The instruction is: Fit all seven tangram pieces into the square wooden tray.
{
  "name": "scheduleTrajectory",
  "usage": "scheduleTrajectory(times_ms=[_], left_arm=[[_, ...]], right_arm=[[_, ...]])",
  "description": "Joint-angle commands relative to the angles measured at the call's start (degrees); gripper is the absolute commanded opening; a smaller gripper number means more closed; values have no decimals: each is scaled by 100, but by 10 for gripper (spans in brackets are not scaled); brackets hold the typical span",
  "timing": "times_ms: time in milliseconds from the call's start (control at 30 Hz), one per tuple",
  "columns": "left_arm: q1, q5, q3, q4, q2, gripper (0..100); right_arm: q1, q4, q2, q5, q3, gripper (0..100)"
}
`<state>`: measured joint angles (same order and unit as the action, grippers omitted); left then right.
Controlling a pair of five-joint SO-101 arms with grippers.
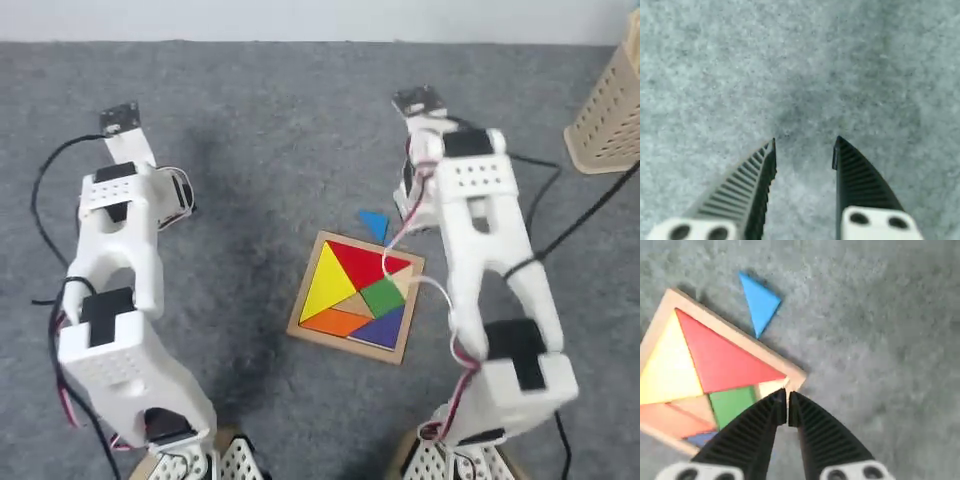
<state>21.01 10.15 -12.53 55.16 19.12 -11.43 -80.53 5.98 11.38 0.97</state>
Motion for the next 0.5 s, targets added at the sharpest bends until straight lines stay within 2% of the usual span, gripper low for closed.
scheduleTrajectory(times_ms=[0, 167, 300, 467], left_arm=[[-9, 18, -13, -229, -70, 177], [-26, 18, -13, -229, -70, 177], [-18, 18, -13, -237, -70, 177], [-44, 18, -13, -237, -70, 177]], right_arm=[[-479, 1200, -822, 527, 835, 33], [-927, 1719, -418, 642, 809, 153], [-1033, 2105, 224, 642, 545, 156], [-954, 2088, 1042, 668, 0, 158]])
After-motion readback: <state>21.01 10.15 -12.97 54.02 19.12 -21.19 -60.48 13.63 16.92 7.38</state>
